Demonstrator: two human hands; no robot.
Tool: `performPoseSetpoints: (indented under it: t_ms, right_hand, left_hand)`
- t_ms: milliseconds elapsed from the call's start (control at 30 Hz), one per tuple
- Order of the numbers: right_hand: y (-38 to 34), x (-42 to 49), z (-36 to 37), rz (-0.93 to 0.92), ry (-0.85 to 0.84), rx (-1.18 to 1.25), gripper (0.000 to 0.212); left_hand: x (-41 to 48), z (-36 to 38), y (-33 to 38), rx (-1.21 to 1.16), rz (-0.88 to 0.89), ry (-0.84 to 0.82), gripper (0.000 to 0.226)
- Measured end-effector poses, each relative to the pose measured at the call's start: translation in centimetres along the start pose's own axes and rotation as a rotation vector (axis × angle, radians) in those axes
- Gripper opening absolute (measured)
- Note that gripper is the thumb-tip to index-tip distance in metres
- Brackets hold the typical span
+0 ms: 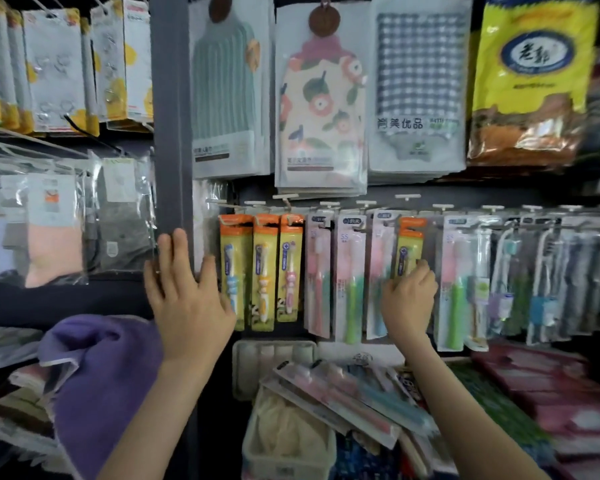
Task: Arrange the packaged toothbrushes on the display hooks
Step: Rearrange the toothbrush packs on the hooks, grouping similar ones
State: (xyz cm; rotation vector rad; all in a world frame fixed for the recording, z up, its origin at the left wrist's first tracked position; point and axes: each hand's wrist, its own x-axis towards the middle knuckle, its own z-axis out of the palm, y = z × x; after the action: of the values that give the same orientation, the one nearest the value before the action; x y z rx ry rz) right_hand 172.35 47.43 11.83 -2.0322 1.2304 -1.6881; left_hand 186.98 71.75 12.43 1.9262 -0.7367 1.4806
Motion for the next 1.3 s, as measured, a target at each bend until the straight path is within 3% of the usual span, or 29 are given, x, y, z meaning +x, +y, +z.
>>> performPoseSetpoints:
  t_ms: [100,167,300,500,701,867,1001,1134,1301]
  right_hand:
    - [1.5,1.3,0.4,0.038,-0.053,-0.06,0.061]
    - [1.7,1.8,0.4,0.068,-0.105,-0.053,0.063]
    - [2.2,2.6,0.1,0.012,-0.169,-0.083,0.047]
    - [3.0,3.1,-1.9,-0.088,-0.191,-0.053,0.04]
    - [3.9,2.3,-4.9,-0.078,-0.252,0.067,0.039]
    - [4.7,0.0,-7.2,0.03,-0.312,0.161,0.041]
    - [4.0,-3.6,-7.9,0.071,-0.245,0.298,0.033]
    - [1.1,-7.0,-7.1,-0.07,-0.244,0.388,0.035]
    - [-3.9,-8.9,-3.0,-0.367,-0.481,0.243,0.044]
  left_hand:
    - [0.1,-0.6,3.5,-0.012,0.009,0.023,0.046]
    - [0.5,-0.4,6.2,-0.093,0.141,0.004,0.042]
    - [0.9,1.1,10.1,-0.222,0.339,-0.123,0.042]
    - [0.5,2.7,13.8,-0.27,0.455,-0.236,0.043]
    - [-0.4,2.6,15.5,-0.268,0.474,-0.272,0.041]
    - [-1.1,1.9,14.3,-0.27,0.43,-0.251,0.04]
    - [-1.9,0.9,11.4,-0.236,0.38,-0.231,0.04]
    - [-2.2,-0.1,7.0,-0.151,0.301,-0.182,0.042]
    - [-0.8,-1.3,0.2,0.093,0.235,-0.029,0.048]
